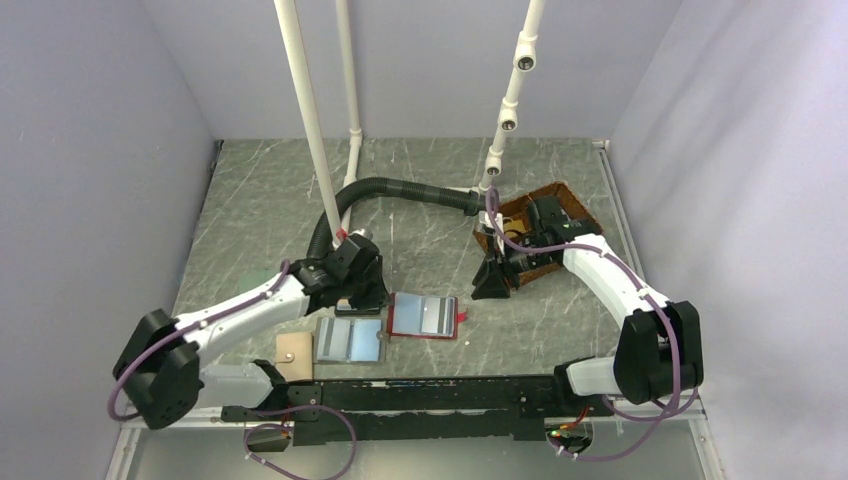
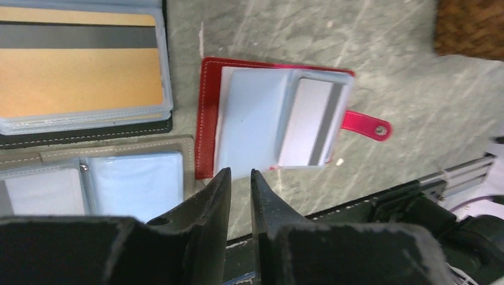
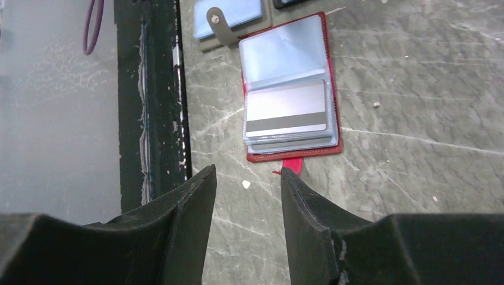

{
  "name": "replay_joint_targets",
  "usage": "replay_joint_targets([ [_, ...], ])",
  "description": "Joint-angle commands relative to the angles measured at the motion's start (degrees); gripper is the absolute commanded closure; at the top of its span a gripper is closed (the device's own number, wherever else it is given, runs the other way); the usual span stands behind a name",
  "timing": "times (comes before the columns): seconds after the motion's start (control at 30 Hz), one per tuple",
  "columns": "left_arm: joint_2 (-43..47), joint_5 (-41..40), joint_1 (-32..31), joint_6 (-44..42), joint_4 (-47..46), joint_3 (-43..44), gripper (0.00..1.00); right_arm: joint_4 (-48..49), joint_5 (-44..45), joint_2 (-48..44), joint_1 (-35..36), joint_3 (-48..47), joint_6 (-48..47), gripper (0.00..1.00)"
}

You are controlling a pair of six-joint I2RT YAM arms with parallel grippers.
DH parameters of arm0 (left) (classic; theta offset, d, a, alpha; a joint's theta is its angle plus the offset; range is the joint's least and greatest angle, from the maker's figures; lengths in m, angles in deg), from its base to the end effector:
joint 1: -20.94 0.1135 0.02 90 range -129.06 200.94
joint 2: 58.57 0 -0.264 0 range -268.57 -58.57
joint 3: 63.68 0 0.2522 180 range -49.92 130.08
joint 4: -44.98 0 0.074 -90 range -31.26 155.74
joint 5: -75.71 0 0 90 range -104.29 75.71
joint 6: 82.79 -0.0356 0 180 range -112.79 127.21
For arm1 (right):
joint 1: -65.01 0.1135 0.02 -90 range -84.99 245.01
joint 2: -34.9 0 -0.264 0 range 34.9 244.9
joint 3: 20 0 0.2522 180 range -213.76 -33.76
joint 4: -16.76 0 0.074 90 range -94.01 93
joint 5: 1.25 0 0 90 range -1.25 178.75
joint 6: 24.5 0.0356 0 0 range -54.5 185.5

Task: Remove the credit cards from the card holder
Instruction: Remove the credit card from the card holder.

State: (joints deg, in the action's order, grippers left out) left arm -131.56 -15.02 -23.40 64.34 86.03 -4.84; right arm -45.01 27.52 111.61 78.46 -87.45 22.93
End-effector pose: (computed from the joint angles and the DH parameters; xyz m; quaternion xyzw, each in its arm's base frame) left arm 0.1790 -0.1743 0.2143 -0.1082 0.9481 -0.2277 0.1940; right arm 0.2241 0.0857 0.2437 -0.4727 0.7100 0.4505 0.2635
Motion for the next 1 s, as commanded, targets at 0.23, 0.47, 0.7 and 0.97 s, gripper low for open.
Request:
replay_joint_targets([
  [0.23, 22.2, -6.9, -0.1, 4.1, -10.1, -11.8, 0.24, -0.2, 0.7, -0.2, 4.4, 2.0, -7.7, 0.54],
  [0.47, 37.9, -8.1, 0.0, 10.3, -17.5, -23.8, 0.04, 0.0, 4.1, 0.5, 7.4, 2.6, -9.5, 0.54],
  [0.7, 45.8, -7.7, 0.0, 10.4, -20.6, -28.1, 0.04, 1.6, 6.3, 0.2, 10.0, 3.6, -9.3, 0.54],
  [0.97, 35.5, -2.7, 0.1, 10.0, -25.6, -26.3, 0.04, 2.6, 8.3, 0.1, 12.3, 4.0, -9.0, 0.55],
])
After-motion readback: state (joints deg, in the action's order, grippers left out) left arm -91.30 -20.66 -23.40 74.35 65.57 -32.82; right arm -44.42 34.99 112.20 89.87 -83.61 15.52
